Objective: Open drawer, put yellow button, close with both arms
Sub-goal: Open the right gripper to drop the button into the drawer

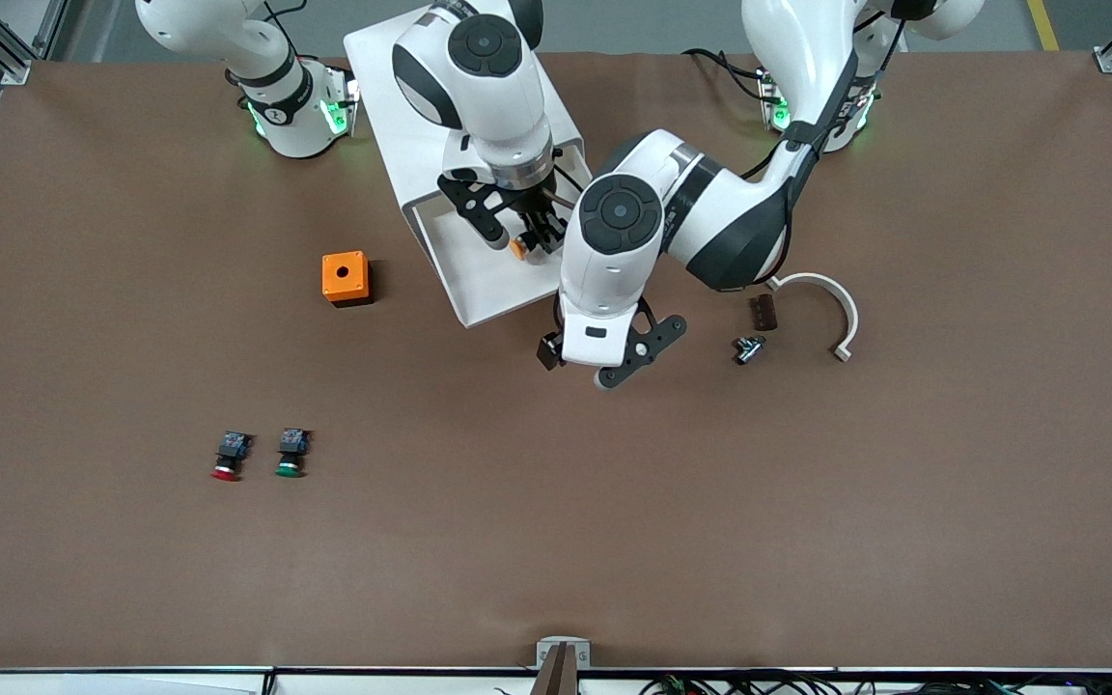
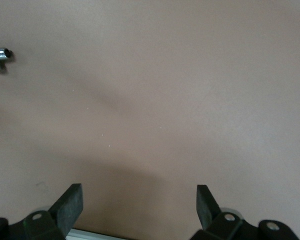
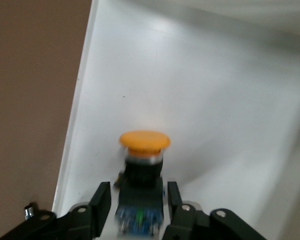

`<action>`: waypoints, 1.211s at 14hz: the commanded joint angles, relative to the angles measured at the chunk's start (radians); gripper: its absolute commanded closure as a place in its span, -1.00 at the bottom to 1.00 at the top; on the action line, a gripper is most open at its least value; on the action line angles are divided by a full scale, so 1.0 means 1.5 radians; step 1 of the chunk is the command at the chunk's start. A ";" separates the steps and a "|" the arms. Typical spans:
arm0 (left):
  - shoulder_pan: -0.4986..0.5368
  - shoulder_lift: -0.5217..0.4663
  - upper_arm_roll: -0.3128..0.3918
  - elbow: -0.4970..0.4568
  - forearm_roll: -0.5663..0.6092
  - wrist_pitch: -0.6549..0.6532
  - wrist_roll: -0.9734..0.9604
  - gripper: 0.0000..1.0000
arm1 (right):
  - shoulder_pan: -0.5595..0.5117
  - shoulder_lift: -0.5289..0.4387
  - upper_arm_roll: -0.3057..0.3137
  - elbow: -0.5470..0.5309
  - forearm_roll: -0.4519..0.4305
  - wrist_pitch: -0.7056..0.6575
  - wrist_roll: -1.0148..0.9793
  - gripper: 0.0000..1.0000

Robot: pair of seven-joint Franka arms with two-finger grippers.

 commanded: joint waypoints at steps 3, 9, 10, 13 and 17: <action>-0.011 -0.005 0.008 -0.015 0.102 0.010 0.008 -1.00 | -0.035 0.003 -0.005 0.061 -0.015 -0.047 -0.083 -1.00; -0.013 -0.001 0.008 -0.016 0.104 0.005 0.013 -1.00 | -0.131 -0.025 -0.006 0.109 -0.015 -0.196 -0.406 -1.00; -0.012 -0.001 0.007 -0.016 0.103 0.005 0.013 -1.00 | -0.153 -0.033 -0.007 0.113 -0.015 -0.218 -0.465 -1.00; -0.012 0.006 0.000 -0.016 0.093 0.006 0.009 -1.00 | -0.231 -0.045 -0.006 0.149 -0.015 -0.279 -0.606 -1.00; -0.013 0.006 -0.025 -0.016 0.086 0.004 0.007 -1.00 | -0.347 -0.044 -0.006 0.212 -0.008 -0.383 -0.795 -1.00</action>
